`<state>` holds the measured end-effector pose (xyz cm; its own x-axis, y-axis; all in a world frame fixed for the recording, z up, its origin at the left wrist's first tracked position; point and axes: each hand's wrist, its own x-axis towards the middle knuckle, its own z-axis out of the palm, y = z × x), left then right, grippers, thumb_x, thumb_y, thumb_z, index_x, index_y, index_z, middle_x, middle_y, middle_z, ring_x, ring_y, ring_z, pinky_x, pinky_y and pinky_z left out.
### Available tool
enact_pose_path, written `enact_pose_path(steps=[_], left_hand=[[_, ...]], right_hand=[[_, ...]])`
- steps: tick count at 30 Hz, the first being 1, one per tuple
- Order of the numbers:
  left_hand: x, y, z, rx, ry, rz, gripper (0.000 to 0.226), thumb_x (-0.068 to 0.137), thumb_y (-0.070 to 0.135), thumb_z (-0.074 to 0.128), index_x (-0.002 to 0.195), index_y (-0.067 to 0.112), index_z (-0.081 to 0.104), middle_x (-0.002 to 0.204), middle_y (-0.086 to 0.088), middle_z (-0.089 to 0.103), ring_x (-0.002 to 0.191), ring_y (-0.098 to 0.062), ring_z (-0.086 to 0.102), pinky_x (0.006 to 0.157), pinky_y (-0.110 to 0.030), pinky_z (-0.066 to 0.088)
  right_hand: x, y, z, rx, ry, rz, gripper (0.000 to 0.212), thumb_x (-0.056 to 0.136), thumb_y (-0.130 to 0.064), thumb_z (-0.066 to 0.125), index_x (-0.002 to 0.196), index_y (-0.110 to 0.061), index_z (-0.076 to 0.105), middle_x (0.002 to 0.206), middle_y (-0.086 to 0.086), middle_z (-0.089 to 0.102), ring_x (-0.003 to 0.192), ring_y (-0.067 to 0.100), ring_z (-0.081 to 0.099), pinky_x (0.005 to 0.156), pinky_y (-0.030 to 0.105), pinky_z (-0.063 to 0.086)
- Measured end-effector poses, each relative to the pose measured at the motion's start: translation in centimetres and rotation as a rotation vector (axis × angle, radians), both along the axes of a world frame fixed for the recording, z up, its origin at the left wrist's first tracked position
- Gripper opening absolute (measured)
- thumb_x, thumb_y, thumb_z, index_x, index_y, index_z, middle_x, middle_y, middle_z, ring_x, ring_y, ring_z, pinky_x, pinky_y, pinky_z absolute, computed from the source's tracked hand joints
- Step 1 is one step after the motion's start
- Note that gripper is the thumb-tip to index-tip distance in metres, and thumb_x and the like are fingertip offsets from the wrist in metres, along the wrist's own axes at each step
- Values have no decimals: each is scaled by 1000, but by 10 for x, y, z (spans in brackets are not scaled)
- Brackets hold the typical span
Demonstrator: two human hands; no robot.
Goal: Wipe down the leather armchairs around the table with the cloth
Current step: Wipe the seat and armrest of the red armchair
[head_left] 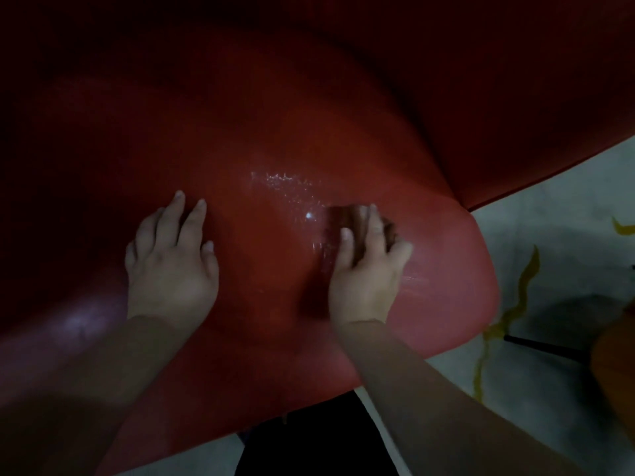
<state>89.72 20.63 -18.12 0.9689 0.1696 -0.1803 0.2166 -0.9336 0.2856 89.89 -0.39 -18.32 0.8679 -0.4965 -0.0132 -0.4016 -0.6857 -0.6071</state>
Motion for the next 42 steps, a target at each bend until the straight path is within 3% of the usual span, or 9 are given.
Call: enact_pose_path(steps=[4,8,13,18,22,27,31,35,42], left_hand=[[0,1,2,6,-1,3,54,93,23,50,146,20,35,156,-4,24,138,-32,21,106,-61,24],[0,-1,0,8,-2,7,54,94,23,49,146,20,35,156,-3,23,139,-30,21,108,-60,23],[0,-4,-2,14,-37,16,55,92,20,52,145,18,38,155,-4,27,137,-30,25,106,-60,25],[-1,-4,-5,27,-62,20,56,89,18,56,143,17,40,153,-6,31,136,-31,28,104,-61,28],[-1,-3,-6,52,-71,-5,58,87,18,58,143,17,41,152,-6,32,135,-31,30,102,-59,30],[1,0,0,51,-41,-8,57,87,21,57,142,19,41,152,-4,33,134,-29,31,103,-58,32],[0,6,2,23,-40,-10,55,89,23,53,143,20,40,153,-2,32,135,-27,29,104,-57,33],[-6,11,0,-1,-39,22,54,92,23,51,144,20,38,154,-2,30,136,-27,28,106,-56,30],[-14,9,4,-9,-46,31,53,91,19,55,142,17,44,153,-4,33,135,-29,32,105,-53,31]], right_hand=[[3,-35,-1,-179,114,-158,50,93,-43,57,141,-29,49,114,15,49,100,34,55,85,46,45],[15,-8,-6,-185,148,-68,49,95,-37,56,142,-25,48,111,16,48,95,33,53,86,48,45],[14,-8,-3,-183,104,213,50,95,-33,57,142,-22,47,109,18,48,90,31,53,82,48,50],[46,-6,0,-133,63,380,47,96,-36,55,141,-24,49,120,15,46,101,31,54,91,51,47],[86,24,-4,-178,68,493,48,95,-40,53,141,-28,48,120,13,46,103,29,52,88,46,44],[45,14,2,-202,3,823,46,92,-40,56,137,-28,54,112,13,51,96,29,55,78,46,50],[68,1,3,-55,-49,630,44,93,-33,58,136,-24,55,116,17,51,105,34,54,88,49,48],[135,27,-4,-151,9,559,43,95,-42,53,138,-37,51,126,6,46,114,25,48,96,47,43],[81,30,0,-210,-29,1135,41,88,-41,63,128,-39,60,116,7,55,97,29,54,76,45,49]])
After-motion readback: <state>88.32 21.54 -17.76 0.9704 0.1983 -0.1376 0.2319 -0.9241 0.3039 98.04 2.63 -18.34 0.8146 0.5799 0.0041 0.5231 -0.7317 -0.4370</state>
